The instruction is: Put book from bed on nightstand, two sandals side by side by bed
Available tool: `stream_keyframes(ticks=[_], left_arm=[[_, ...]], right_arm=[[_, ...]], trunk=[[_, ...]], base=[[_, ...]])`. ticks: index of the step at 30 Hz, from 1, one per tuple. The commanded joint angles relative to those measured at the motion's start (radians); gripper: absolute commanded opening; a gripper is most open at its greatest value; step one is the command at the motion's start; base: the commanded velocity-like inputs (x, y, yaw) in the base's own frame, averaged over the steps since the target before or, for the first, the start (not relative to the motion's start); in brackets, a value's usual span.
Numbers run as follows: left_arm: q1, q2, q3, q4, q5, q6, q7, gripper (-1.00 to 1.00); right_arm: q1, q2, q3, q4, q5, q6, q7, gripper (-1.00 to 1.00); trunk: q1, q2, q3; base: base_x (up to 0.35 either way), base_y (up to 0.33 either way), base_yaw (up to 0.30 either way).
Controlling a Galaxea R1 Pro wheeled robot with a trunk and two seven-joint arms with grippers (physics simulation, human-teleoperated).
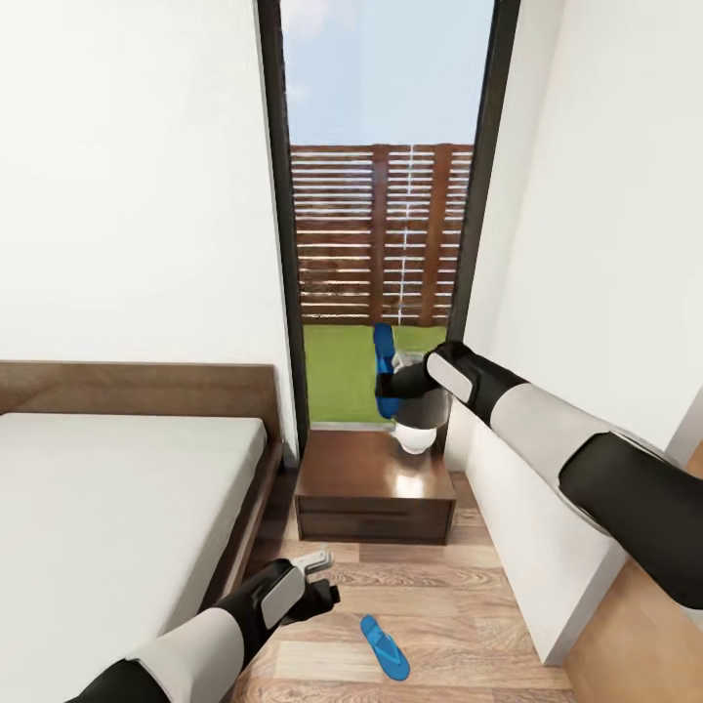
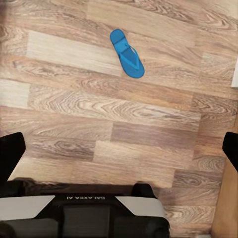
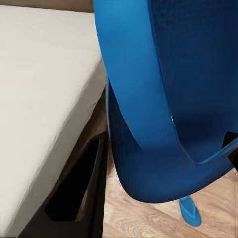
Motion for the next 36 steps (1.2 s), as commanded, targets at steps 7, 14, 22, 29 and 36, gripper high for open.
stream_keyframes(ticks=[7,14,22,29,36], left_arm=[[-0.001,0.000,-0.003,0.007,0.008,0.002,0.008,1.00],[-0.001,0.000,-0.001,0.009,0.010,-0.013,0.008,1.00],[-0.001,0.000,0.001,0.032,0.061,-0.108,0.008,1.00],[-0.001,0.000,0.001,0.035,0.090,-0.119,0.007,1.00],[-0.001,0.000,0.001,0.036,0.095,-0.121,0.007,1.00]], right_arm=[[-0.050,0.004,-0.081,-0.001,0.009,0.044,0.011,-1.00],[-0.055,0.006,-0.106,-0.011,0.011,0.047,0.010,-1.00],[-0.055,0.025,-0.104,-0.012,0.015,0.045,0.007,-1.00],[-0.052,0.033,-0.104,-0.012,0.015,0.044,0.006,-1.00],[-0.049,0.035,-0.104,-0.012,0.015,0.042,0.005,-1.00]], trunk=[[0.001,-0.002,-0.003],[0.001,-0.002,-0.003],[0.001,-0.002,-0.004],[0.001,-0.002,-0.005],[0.001,-0.002,-0.005]], base=[[0.000,0.000,0.000],[0.000,0.000,0.000],[0.000,0.000,-0.129],[0.000,0.000,-0.045],[0.000,0.000,-0.008]])
